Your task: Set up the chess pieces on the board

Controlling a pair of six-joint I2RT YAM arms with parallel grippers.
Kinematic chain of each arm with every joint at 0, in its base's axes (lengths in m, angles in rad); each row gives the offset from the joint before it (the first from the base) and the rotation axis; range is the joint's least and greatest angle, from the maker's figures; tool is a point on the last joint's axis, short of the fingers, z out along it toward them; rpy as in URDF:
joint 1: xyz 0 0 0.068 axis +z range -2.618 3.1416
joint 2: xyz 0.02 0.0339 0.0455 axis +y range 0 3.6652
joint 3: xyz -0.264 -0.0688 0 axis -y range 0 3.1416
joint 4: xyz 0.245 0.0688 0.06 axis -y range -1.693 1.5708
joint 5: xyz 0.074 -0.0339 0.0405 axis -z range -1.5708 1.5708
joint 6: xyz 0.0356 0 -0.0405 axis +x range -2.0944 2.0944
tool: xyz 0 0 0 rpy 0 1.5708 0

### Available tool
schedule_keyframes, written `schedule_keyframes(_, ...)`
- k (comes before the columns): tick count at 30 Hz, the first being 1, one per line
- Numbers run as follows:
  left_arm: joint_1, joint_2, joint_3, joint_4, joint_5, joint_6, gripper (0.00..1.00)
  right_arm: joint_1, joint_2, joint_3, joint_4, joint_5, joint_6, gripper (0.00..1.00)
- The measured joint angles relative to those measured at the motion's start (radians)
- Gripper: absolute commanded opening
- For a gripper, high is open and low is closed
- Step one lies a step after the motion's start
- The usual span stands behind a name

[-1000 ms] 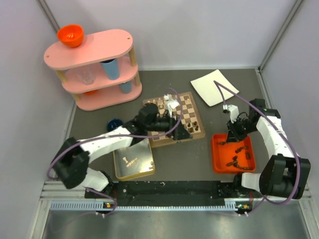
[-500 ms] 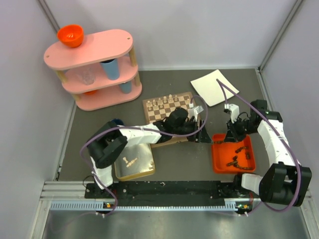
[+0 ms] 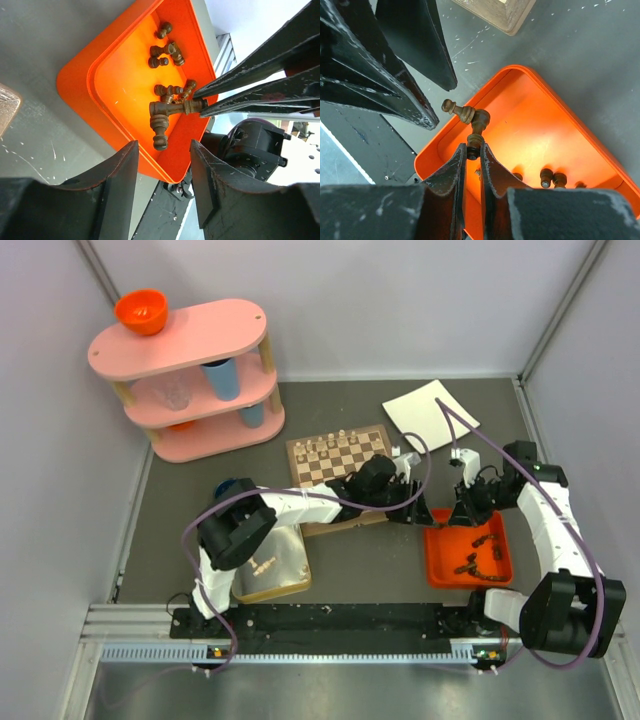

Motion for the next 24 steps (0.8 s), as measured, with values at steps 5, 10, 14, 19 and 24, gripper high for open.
schedule_keyframes(5, -0.011, 0.033, 0.039, -0.037, -0.007, 0.018, 0.41, 0.0, -0.001, 0.0, -0.002, -0.004, 0.0, 0.0)
schedule_keyframes(10, -0.013, 0.041, 0.056, -0.069, -0.007, 0.03, 0.24, 0.0, 0.0, 0.0, -0.002, -0.007, 0.0, 0.0)
schedule_keyframes(14, -0.012, 0.045, 0.067, -0.078, 0.0, 0.041, 0.07, 0.0, -0.001, 0.0, -0.002, -0.01, 0.0, 0.0)
schedule_keyframes(19, -0.013, 0.047, 0.067, -0.088, 0.002, 0.05, 0.06, -0.005, -0.003, 0.002, -0.002, 0.021, 0.0, 0.0)
schedule_keyframes(24, -0.013, 0.052, 0.074, -0.112, 0.006, 0.056, 0.08, -0.069, -0.019, 0.048, -0.008, 0.068, -0.004, 0.0)
